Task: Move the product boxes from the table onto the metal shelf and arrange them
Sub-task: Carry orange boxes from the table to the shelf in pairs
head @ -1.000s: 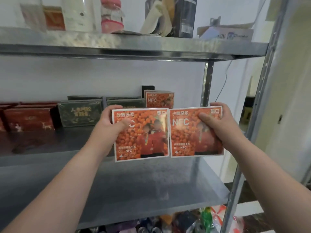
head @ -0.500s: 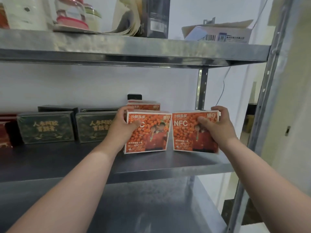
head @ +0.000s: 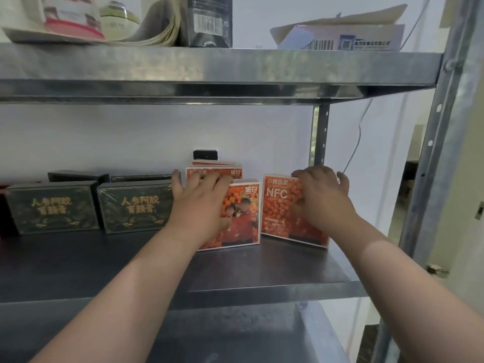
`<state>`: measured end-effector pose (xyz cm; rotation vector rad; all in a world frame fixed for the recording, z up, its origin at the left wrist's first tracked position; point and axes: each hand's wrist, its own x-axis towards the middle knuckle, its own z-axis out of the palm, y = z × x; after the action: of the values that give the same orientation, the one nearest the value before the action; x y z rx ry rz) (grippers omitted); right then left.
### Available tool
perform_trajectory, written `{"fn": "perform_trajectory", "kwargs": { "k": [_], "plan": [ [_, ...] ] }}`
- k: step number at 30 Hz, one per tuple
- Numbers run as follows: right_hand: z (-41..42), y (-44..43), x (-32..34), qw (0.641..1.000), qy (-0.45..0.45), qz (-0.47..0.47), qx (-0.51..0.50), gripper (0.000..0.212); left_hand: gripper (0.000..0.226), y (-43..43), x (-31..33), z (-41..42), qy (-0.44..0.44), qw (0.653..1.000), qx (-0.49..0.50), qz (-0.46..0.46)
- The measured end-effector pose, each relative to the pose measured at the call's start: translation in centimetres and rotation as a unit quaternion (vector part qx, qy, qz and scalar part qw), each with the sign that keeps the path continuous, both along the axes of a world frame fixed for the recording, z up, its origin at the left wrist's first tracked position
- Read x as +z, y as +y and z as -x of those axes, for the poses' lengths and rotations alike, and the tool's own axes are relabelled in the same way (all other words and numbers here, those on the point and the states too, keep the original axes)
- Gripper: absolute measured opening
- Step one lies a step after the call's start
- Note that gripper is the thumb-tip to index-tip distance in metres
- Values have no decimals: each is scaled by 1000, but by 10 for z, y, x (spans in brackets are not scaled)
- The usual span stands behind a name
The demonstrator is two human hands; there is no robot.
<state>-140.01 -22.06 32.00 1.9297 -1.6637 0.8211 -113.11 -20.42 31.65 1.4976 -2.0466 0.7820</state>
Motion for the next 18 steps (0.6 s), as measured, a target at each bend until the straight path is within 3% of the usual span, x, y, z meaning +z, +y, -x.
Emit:
{"fn": "perform_trajectory", "kwargs": {
  "k": [2, 4, 8, 13, 18],
  "plan": [
    [-11, -6, -11, 996, 81, 34, -29, 72, 98, -5, -4, 4, -11, 1000, 23, -8],
    [-16, -19, -18, 993, 100, 53, -44, 78, 97, -12, -6, 5, -2, 999, 34, -11],
    [-24, -55, -20, 992, 94, 67, -54, 67, 94, -29, -10, 4, 30, 998, 39, -41],
    [-35, -100, -14, 995, 79, -29, -60, 67, 86, -41, -21, 6, 73, 997, 28, -27],
    [-33, -131, -16, 997, 50, -45, -26, 62, 92, -48, -26, 7, 85, 996, 37, -17]
  ]
}}
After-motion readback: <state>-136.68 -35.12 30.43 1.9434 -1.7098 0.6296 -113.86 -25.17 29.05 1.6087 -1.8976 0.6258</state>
